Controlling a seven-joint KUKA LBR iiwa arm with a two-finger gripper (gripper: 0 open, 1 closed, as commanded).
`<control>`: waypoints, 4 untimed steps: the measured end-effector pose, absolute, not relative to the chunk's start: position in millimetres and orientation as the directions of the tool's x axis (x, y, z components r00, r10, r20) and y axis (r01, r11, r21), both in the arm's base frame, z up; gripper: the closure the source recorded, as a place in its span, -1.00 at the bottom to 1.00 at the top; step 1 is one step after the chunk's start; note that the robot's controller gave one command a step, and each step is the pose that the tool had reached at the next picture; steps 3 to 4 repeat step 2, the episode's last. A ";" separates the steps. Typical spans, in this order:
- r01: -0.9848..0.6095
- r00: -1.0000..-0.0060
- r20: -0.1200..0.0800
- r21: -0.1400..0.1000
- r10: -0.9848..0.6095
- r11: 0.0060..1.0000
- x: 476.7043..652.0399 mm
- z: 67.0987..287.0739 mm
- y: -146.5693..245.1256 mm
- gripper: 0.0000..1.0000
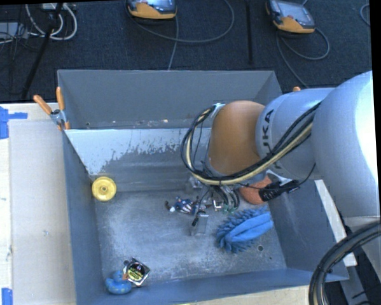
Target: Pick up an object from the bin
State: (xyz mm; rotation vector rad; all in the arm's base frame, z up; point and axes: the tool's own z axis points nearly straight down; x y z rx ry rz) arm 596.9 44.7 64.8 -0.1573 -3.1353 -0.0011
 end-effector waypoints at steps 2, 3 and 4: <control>0.106 -0.994 -0.001 0.001 0.106 0.994 597.1 74.8 43.8 1.00; 0.106 -0.994 -0.001 0.001 0.106 0.994 597.1 74.8 43.8 1.00; 0.106 -0.994 -0.001 0.001 0.106 0.994 597.1 74.8 43.8 1.00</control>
Offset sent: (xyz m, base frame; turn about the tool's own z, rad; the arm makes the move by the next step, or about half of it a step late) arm 0.0000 0.0000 0.0000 0.0000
